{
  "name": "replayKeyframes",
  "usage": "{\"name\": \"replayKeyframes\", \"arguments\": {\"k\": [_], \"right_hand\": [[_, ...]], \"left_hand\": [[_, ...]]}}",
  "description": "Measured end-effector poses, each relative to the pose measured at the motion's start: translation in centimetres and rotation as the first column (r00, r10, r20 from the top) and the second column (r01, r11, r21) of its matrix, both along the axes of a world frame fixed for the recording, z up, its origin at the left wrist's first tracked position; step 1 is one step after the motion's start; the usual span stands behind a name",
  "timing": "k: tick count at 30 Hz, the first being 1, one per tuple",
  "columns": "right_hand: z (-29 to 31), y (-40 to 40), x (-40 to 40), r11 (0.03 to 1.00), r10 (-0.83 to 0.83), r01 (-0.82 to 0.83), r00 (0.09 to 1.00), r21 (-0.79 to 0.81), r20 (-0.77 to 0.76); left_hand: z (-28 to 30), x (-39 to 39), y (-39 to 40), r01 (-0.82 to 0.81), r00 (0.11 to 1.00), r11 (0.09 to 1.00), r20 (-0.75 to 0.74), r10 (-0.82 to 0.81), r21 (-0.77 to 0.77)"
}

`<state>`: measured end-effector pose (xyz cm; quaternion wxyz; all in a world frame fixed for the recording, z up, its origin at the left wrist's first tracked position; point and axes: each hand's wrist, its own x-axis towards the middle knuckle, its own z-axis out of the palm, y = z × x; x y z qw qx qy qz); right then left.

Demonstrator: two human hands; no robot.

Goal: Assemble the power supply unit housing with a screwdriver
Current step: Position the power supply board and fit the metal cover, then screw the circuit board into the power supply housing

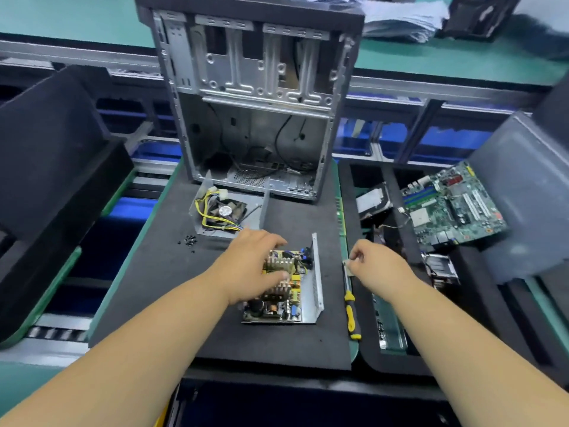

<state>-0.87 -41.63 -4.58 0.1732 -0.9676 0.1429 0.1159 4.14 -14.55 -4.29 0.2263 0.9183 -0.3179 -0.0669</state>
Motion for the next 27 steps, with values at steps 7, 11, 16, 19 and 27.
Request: {"name": "replayKeyframes", "arguments": {"k": [7,11,16,19,27], "right_hand": [[-2.8,1.4,-4.6,0.993,-0.122,0.12,0.985,-0.019,-0.126],[-3.3,2.3,-5.3,0.984,-0.176,0.172,0.975,-0.036,-0.135],[-3.3,2.7,-5.4,0.976,-0.217,0.209,0.961,-0.063,-0.172],[-2.9,2.9,-5.5,0.968,-0.249,0.24,0.952,-0.069,-0.178],[0.4,2.8,-4.5,0.824,-0.503,0.476,0.864,0.308,0.011]], "left_hand": [[1.3,-0.1,-0.7,0.025,0.998,0.992,0.065,-0.017,-0.124],[1.9,-0.3,-0.2,0.026,0.999,0.984,0.048,-0.018,-0.175],[2.7,-0.4,1.0,0.02,0.999,0.981,0.041,-0.012,-0.195],[2.9,-0.5,2.0,0.025,1.0,0.978,0.017,-0.022,-0.207],[1.8,0.7,6.8,-0.179,0.983,0.916,-0.091,0.157,-0.358]]}}
